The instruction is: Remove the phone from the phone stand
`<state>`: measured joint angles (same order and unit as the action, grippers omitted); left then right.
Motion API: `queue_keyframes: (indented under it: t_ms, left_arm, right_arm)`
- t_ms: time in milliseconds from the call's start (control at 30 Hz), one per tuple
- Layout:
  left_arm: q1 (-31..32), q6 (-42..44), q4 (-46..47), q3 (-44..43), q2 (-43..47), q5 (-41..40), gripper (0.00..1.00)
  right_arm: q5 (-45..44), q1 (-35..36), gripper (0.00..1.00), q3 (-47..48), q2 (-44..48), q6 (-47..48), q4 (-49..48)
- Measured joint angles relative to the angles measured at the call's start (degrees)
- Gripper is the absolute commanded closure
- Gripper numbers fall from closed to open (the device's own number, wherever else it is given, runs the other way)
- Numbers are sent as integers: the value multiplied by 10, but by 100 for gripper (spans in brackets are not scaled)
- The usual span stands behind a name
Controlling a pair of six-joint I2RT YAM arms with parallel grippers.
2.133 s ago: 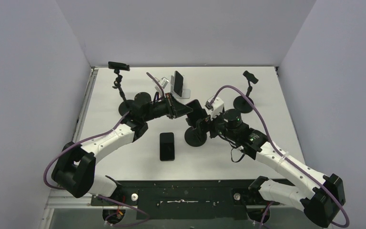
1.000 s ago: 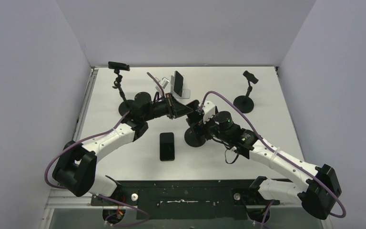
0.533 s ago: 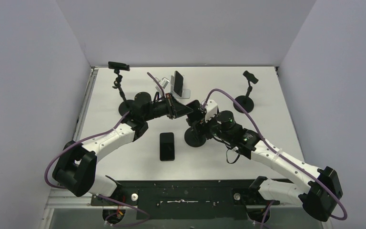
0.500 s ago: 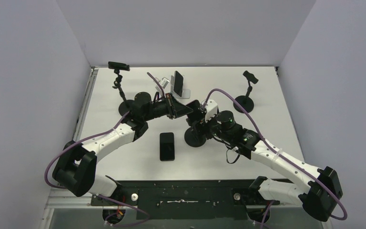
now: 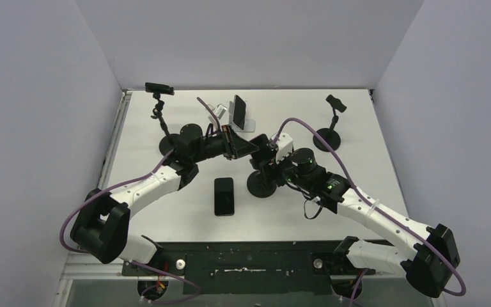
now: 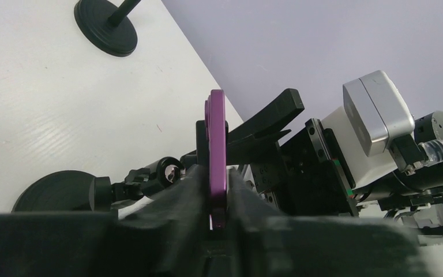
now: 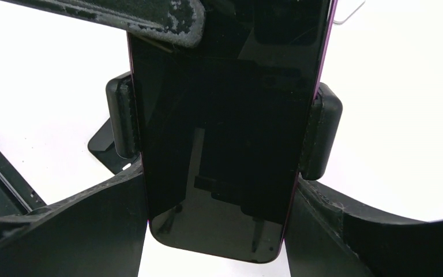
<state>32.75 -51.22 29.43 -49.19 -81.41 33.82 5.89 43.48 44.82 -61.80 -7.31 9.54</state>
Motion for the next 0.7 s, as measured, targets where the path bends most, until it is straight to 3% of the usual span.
queue_keyframes:
  t_ms: [67,200,300,400,700]
  left_arm:
    - [-1,-5,7,5,1,0,56]
    - [-5,-12,25,50,21,-10,43]
    - [-6,-15,38,97,58,-35,39]
    - [-6,-13,54,129,97,-63,39]
    - [31,-3,116,161,120,-103,38]
  right_arm:
    - [0,0,72,0,0,0,0]
    - [-1,0,77,0,1,0,2]
    - [-1,0,84,0,1,-2,3]
    - [-2,0,100,1,1,-6,4]
    - [-7,2,100,12,0,-23,23]
